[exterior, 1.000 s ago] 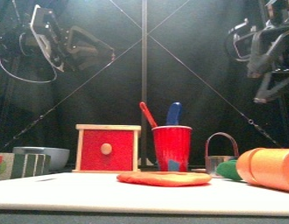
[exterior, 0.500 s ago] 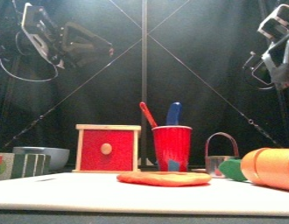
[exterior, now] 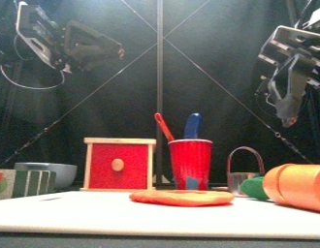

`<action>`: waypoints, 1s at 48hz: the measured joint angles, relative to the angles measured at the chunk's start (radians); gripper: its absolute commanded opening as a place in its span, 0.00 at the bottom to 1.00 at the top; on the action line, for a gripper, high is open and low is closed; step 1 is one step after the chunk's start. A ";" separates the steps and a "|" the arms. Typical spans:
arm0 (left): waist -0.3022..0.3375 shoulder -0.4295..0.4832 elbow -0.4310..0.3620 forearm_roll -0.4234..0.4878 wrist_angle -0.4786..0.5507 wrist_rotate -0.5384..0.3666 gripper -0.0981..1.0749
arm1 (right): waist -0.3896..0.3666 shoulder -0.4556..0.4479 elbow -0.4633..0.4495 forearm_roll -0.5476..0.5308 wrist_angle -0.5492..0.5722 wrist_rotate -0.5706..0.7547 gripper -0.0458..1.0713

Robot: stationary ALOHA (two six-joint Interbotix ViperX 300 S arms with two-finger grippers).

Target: Grab carrot

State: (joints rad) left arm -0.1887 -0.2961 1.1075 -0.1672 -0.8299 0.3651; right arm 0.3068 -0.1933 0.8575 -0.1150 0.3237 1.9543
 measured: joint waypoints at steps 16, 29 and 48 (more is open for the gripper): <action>0.000 0.002 0.009 0.021 0.000 0.005 0.61 | -0.021 0.069 -0.049 -0.031 -0.012 0.000 0.98; 0.000 0.002 0.020 0.023 0.000 0.005 0.61 | -0.035 0.138 -0.069 0.012 -0.006 0.008 0.97; 0.000 0.000 0.025 0.025 -0.002 0.005 0.61 | -0.040 0.213 -0.133 0.006 0.074 -0.003 0.96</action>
State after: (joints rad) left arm -0.1887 -0.2961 1.1321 -0.1427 -0.8314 0.3697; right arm 0.2669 0.0199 0.7240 -0.1089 0.3973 1.9512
